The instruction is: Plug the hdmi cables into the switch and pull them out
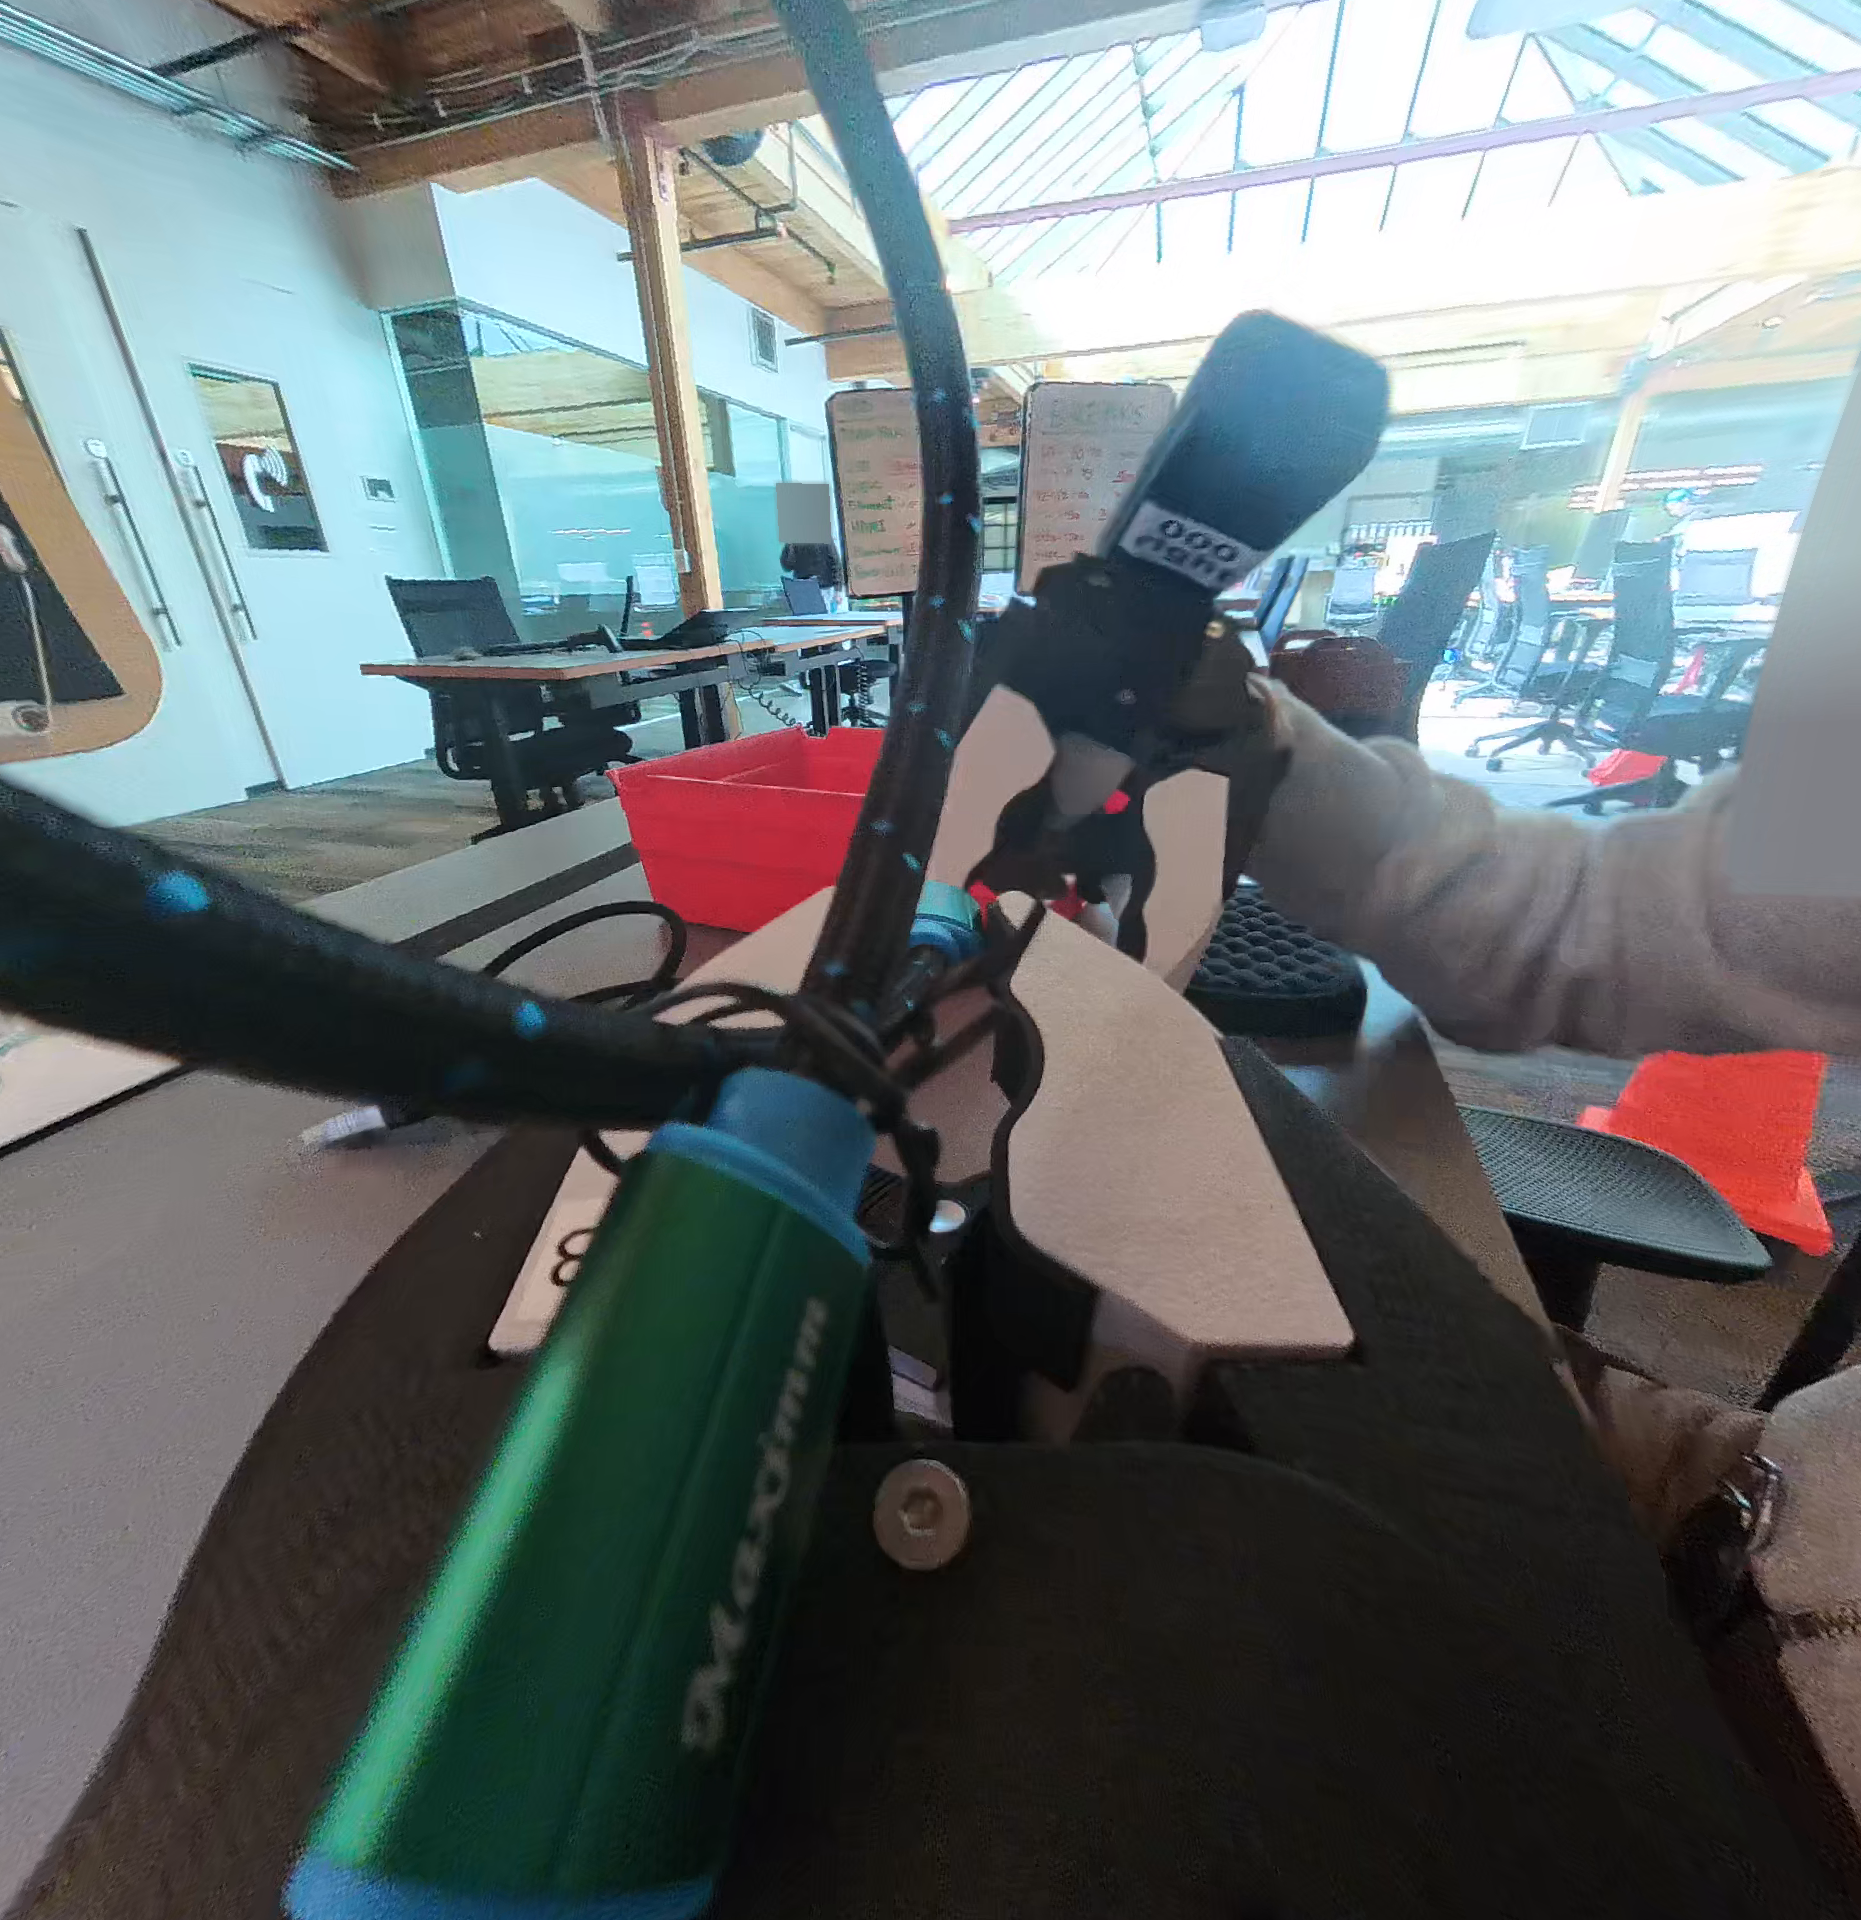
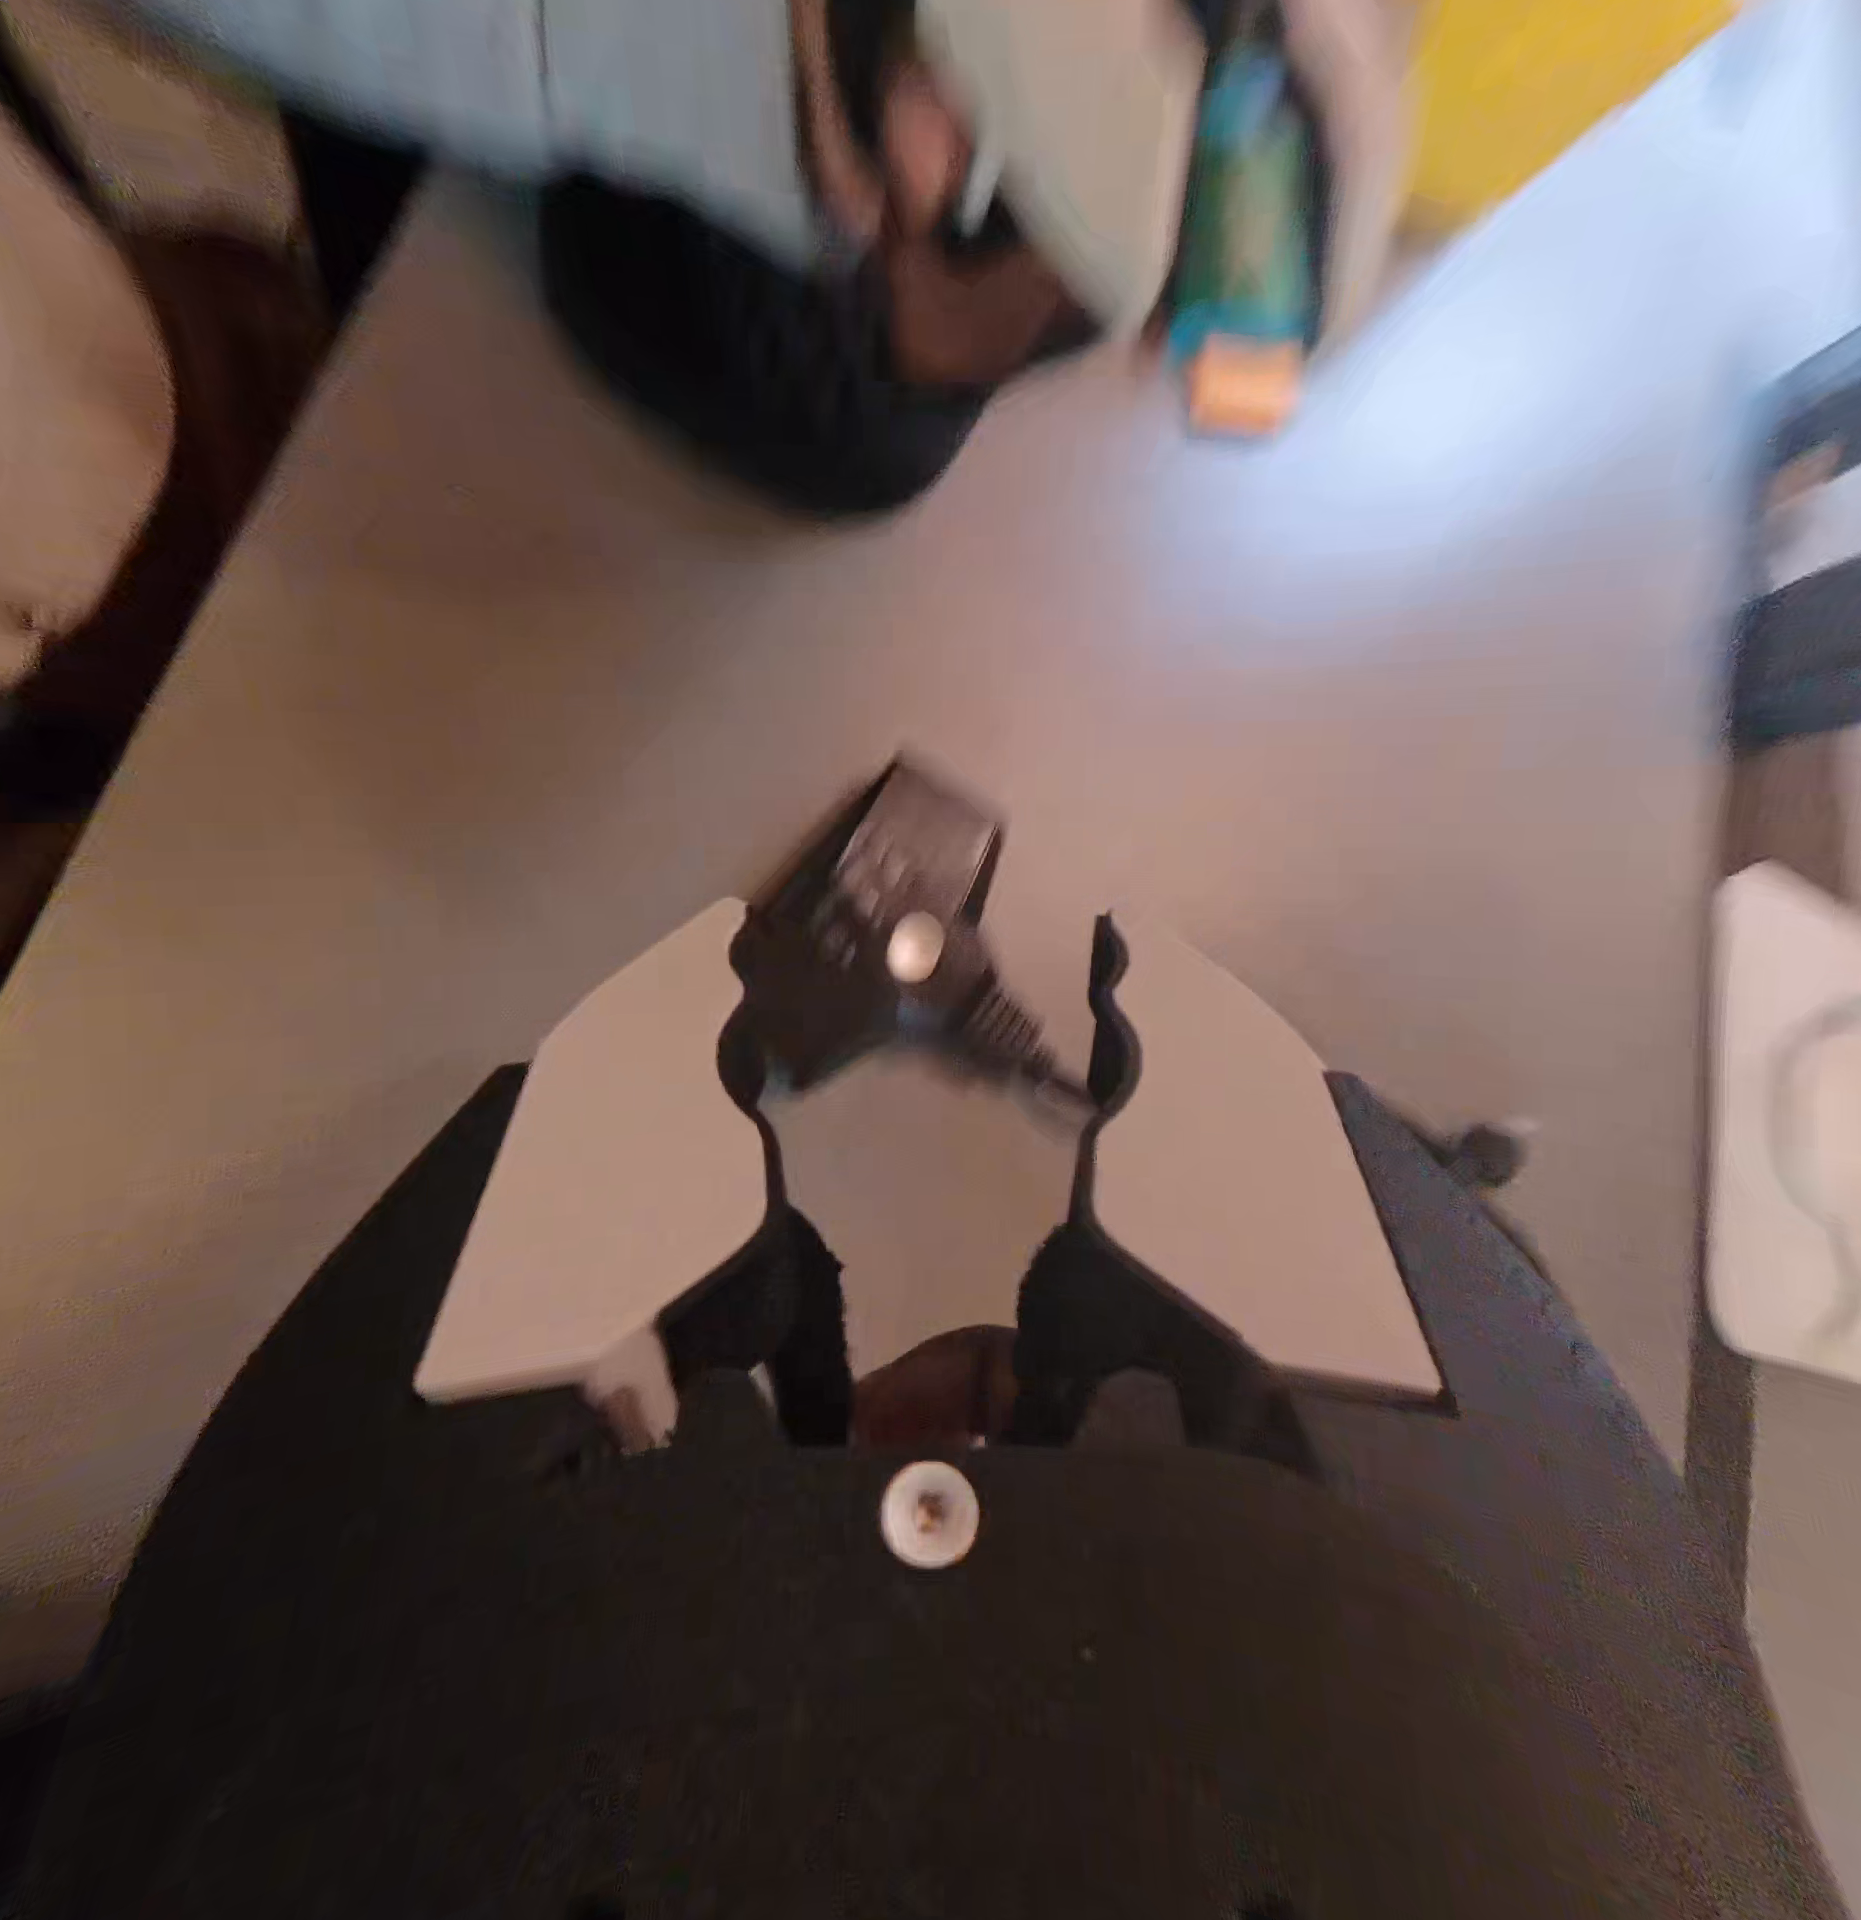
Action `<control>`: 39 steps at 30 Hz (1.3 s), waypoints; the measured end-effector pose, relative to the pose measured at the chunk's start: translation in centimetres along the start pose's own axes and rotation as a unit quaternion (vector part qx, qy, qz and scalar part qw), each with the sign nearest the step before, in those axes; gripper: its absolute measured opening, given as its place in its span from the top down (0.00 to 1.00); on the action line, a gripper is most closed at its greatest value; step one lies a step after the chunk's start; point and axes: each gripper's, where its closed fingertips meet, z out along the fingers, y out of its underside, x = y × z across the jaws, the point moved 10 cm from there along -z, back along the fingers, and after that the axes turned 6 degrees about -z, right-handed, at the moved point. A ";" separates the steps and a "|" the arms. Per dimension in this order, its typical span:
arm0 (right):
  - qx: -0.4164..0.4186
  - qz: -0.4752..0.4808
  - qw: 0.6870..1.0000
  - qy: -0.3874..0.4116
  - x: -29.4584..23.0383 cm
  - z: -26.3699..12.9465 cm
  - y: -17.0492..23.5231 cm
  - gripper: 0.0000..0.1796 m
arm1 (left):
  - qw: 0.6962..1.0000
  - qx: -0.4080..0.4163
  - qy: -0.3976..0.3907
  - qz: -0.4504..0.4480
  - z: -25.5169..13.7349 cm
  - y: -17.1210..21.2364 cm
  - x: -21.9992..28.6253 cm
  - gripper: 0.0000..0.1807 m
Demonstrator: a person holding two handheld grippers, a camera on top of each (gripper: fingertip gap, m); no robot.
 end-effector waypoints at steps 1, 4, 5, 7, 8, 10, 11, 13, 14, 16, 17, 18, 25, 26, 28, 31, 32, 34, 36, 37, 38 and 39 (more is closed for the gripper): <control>-0.058 -0.004 0.997 -0.044 0.3 0.4 0.2 0.66 | 1.000 0.000 -0.002 -0.003 -0.1 0.1 0.0 0.88; -0.154 -0.048 0.978 -0.131 1.6 2.1 0.5 0.67 | 1.000 0.006 -0.005 -0.003 -0.4 0.0 0.1 0.88; -0.171 -0.067 0.972 -0.144 2.2 2.6 0.7 0.67 | 1.000 0.012 -0.002 -0.007 -0.4 0.0 0.0 0.88; -0.197 -0.101 0.960 -0.174 3.2 3.9 1.1 0.67 | 1.000 0.017 0.000 -0.013 -0.6 -0.1 -0.1 0.89; -0.205 -0.116 0.953 -0.191 3.6 4.6 1.4 0.66 | 1.000 0.019 -0.001 -0.014 -0.6 -0.1 -0.1 0.88; -0.218 -0.139 0.940 -0.222 4.0 5.8 1.8 0.66 | 1.000 0.025 0.001 -0.019 -0.7 -0.2 -0.2 0.88; -0.218 -0.147 0.936 -0.235 4.1 6.4 2.0 0.66 | 0.999 0.027 0.002 -0.023 -0.8 -0.2 -0.2 0.88; -0.214 -0.155 0.929 -0.259 4.2 7.3 2.3 0.66 | 0.999 0.029 0.004 -0.030 -0.8 -0.2 -0.3 0.88; -0.214 -0.157 0.925 -0.270 4.2 7.8 2.6 0.66 | 0.999 0.030 0.005 -0.031 -0.8 -0.3 -0.3 0.88; -0.212 -0.143 0.922 -0.293 3.8 8.4 3.2 0.70 | 0.999 0.033 0.007 -0.033 -0.9 -0.3 -0.3 0.88; -0.194 -0.125 0.928 -0.293 3.6 8.5 3.2 0.77 | 0.999 0.035 0.008 -0.033 -0.9 -0.4 -0.3 0.88; -0.176 -0.103 0.936 -0.286 3.5 8.4 3.3 0.79 | 0.999 0.038 0.007 -0.033 -1.0 -0.4 -0.3 0.88; 0.024 0.100 0.982 -0.159 1.1 6.6 4.1 0.84 | 0.999 0.050 -0.007 -0.020 -1.3 -0.7 -0.3 0.88; 0.067 0.127 0.982 -0.125 1.0 6.0 4.3 0.84 | 0.999 0.048 -0.009 -0.017 -1.3 -0.6 -0.4 0.88; 0.139 0.171 0.973 -0.067 0.7 5.1 4.9 0.85 | 0.999 0.044 -0.015 -0.015 -1.3 -0.5 -0.5 0.89; 0.121 0.160 0.979 -0.020 0.6 3.9 5.0 0.85 | 0.999 0.039 -0.023 -0.016 -1.2 -0.4 -0.7 0.88; 0.131 0.152 0.980 -0.007 0.7 3.4 4.7 0.85 | 0.999 0.041 -0.024 -0.012 -1.3 -0.4 -0.7 0.88; 0.187 0.152 0.970 0.013 1.1 2.5 4.4 0.85 | 0.999 0.045 -0.024 -0.003 -1.4 -0.5 -0.6 0.88; 0.227 0.144 0.962 0.037 1.2 1.6 4.3 0.85 | 0.998 0.046 -0.030 0.002 -1.6 -0.6 -0.6 0.88; 0.235 0.138 0.961 0.045 1.2 1.2 4.3 0.85 | 0.998 0.044 -0.034 0.004 -1.6 -0.6 -0.7 0.88; 0.244 0.130 0.960 0.052 1.1 0.9 4.2 0.85 | 0.999 0.041 -0.035 0.007 -1.6 -0.6 -0.7 0.88; 0.254 0.124 0.957 0.058 1.0 0.7 4.1 0.85 | 0.999 0.036 -0.034 0.010 -1.5 -0.5 -0.6 0.88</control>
